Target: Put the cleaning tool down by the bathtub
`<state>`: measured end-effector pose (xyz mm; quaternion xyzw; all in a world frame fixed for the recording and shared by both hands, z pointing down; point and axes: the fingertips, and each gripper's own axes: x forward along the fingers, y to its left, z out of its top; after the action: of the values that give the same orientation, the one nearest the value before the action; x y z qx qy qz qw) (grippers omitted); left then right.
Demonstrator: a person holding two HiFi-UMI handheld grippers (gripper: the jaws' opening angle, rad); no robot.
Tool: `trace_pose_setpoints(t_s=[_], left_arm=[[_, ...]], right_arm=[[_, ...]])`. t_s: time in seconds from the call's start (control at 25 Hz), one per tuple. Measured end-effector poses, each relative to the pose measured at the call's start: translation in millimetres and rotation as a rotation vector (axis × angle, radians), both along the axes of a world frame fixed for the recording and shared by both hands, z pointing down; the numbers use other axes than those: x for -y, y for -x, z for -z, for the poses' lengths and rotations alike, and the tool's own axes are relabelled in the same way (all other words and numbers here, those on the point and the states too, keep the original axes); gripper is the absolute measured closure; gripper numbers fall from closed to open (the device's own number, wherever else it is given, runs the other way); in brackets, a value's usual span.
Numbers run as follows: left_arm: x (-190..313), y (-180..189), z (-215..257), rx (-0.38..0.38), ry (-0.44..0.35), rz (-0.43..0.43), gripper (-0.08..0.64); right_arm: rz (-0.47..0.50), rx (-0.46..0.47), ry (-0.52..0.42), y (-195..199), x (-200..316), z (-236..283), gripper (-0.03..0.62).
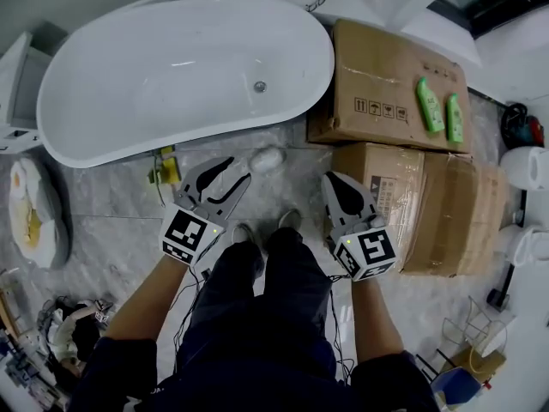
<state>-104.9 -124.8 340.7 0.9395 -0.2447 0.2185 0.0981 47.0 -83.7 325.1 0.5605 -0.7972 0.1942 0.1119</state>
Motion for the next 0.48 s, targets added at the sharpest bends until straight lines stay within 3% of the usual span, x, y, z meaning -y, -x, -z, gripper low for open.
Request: trace_pose_setpoints(t_s=[0.12,0.24,0.48], left_arm=[[-11,4,32,-0.025,-0.024,0.008,0.377],[-20,8,62,-0.044,-0.049,0.014,0.377],[-36,18,112,-0.094,-0.093,0.034,0.380]], right_arm=[[0.017,-0.018,-0.019,8,-11,22,0.588],[0.020,0.032,-0.021,10,-16,46,0.588],[0.053,0.049,-0.109,29,-17,110,0.588]])
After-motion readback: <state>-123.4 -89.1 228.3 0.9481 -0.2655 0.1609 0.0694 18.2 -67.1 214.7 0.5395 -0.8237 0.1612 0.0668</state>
